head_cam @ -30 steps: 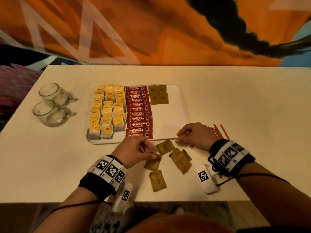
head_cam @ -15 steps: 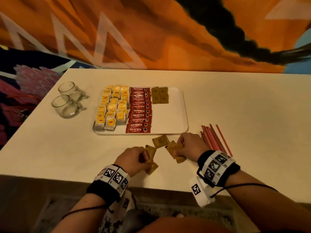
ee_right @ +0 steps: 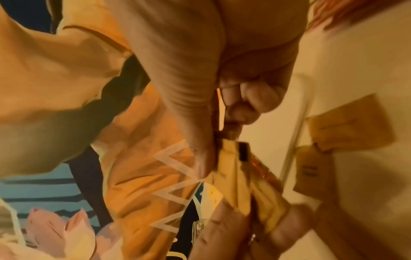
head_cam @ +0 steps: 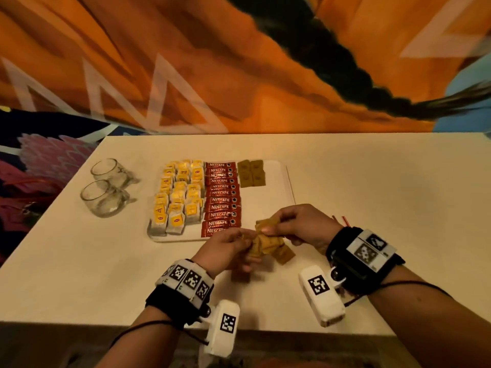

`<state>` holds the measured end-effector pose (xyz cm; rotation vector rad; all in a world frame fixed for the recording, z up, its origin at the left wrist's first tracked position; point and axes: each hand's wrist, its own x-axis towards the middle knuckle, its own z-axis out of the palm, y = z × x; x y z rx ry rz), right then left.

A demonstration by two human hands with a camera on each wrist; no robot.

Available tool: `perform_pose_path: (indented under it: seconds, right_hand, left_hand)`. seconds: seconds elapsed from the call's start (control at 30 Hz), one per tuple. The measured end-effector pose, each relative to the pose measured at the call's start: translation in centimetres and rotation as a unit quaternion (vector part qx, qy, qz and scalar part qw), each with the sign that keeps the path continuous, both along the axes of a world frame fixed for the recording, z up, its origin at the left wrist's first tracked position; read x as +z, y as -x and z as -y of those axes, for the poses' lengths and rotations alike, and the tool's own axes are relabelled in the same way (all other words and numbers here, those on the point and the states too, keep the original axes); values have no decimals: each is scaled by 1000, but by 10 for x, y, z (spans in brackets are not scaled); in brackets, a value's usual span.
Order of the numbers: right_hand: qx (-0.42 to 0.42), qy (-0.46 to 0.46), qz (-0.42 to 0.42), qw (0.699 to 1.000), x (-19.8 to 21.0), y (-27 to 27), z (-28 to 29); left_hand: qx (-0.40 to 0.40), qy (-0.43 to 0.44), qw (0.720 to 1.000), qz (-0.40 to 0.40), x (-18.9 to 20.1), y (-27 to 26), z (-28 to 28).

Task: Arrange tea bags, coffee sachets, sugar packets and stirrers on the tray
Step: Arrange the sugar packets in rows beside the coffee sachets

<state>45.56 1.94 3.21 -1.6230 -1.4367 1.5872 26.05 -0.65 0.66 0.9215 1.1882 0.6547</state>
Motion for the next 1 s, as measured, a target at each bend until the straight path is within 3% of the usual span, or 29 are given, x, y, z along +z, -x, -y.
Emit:
perform_pose_path:
  seconds: [0.13, 0.3, 0.53, 0.6, 0.7, 0.83, 1.0]
  right_hand:
    - [-54, 2, -15, 998, 1, 23, -14]
    - [-89, 45, -158, 982, 10, 39, -27]
    - [-152, 30, -249, 956, 20, 48, -43]
    - [-152, -3, -229, 961, 18, 54, -48]
    - [-100, -104, -110, 983, 14, 67, -53]
    - [-26, -225, 22, 974, 12, 81, -57]
    - [1, -256, 49, 965, 8, 81, -68]
  left_hand:
    - [37, 52, 992, 106, 12, 8, -15]
    - [4, -28, 997, 66, 11, 28, -34]
    - [50, 10, 995, 85, 4, 67, -55]
    - [42, 23, 996, 81, 4, 72, -61]
    - [22, 19, 996, 82, 9, 80, -73]
    - [-12, 8, 996, 90, 14, 86, -86]
    - [7, 22, 996, 88, 10, 88, -102]
